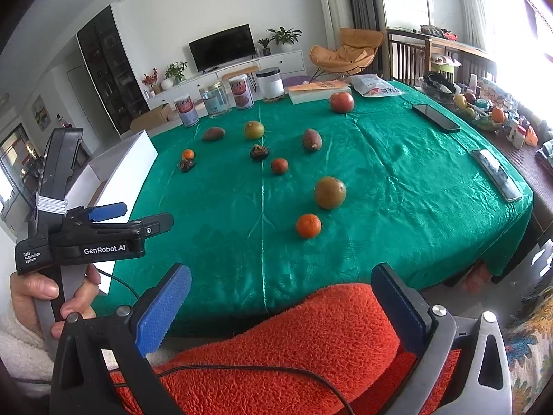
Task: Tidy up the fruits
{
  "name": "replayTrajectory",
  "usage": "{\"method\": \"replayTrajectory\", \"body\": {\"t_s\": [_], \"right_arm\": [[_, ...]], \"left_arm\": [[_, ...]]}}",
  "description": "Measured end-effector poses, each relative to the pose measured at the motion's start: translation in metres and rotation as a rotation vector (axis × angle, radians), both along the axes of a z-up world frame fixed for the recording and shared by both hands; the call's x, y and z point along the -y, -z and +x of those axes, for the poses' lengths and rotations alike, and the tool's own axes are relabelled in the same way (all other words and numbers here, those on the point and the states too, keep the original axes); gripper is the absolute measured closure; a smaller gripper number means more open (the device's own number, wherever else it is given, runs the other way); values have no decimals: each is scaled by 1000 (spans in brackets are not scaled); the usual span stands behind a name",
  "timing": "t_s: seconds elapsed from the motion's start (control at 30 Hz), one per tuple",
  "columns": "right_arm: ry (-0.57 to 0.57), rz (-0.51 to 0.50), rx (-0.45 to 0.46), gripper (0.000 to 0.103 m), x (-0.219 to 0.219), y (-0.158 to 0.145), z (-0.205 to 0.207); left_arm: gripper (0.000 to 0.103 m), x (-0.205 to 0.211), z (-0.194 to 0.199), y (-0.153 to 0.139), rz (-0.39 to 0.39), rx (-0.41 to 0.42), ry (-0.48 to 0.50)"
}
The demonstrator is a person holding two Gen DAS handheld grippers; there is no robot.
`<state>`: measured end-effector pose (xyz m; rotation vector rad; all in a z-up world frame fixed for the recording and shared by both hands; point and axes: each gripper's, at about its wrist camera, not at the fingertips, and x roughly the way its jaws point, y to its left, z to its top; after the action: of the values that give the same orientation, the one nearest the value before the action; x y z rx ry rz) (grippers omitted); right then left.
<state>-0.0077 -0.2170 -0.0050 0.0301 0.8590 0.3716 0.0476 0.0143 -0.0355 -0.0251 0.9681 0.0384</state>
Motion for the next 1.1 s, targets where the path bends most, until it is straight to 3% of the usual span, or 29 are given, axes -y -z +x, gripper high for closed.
{"method": "replayTrajectory", "body": {"t_s": [0.13, 0.2, 0.23, 0.33, 0.4, 0.47, 0.5, 0.53, 0.57, 0.67, 0.73, 0.8, 0.9, 1.1], "right_arm": [[17, -25, 15, 0, -2, 13, 7], [14, -90, 43, 0, -3, 9, 15], [23, -191, 81, 0, -4, 4, 19], [116, -705, 276, 0, -5, -17, 27], [182, -1000, 324, 0, 6, -33, 35], [208, -1191, 305, 0, 17, -46, 43], [207, -1235, 295, 0, 19, -50, 45], [191, -1219, 277, 0, 19, -53, 46], [146, -1117, 249, 0, 18, -55, 45], [-18, -569, 91, 0, 19, -48, 50], [-27, -334, 51, 0, 17, -25, 52], [-12, -209, 60, 0, 9, -1, 52], [-6, -54, 86, 0, -2, 29, 46], [54, 52, 118, 0, -10, 60, 36]], "left_arm": [[1, -13, 23, 33, -19, -52, -50], [1, -16, 35, 50, -37, -84, -62], [1, -16, 38, 55, -27, -84, -66], [1, -12, 44, 61, 31, -54, -54], [1, -11, 45, 63, 58, -39, -50], [1, -13, 48, 66, 58, -40, -55], [1, -14, 50, 69, 50, -42, -58], [1, -15, 52, 72, 43, -44, -61], [1, -15, 54, 75, 38, -47, -65], [1, -16, 58, 87, 43, -70, -72], [1, -17, 58, 95, 59, -90, -74], [1, -21, 58, 101, 68, -108, -89], [0, -30, 59, 104, 19, -119, -116], [0, -33, 61, 107, -1, -90, -106]]}}
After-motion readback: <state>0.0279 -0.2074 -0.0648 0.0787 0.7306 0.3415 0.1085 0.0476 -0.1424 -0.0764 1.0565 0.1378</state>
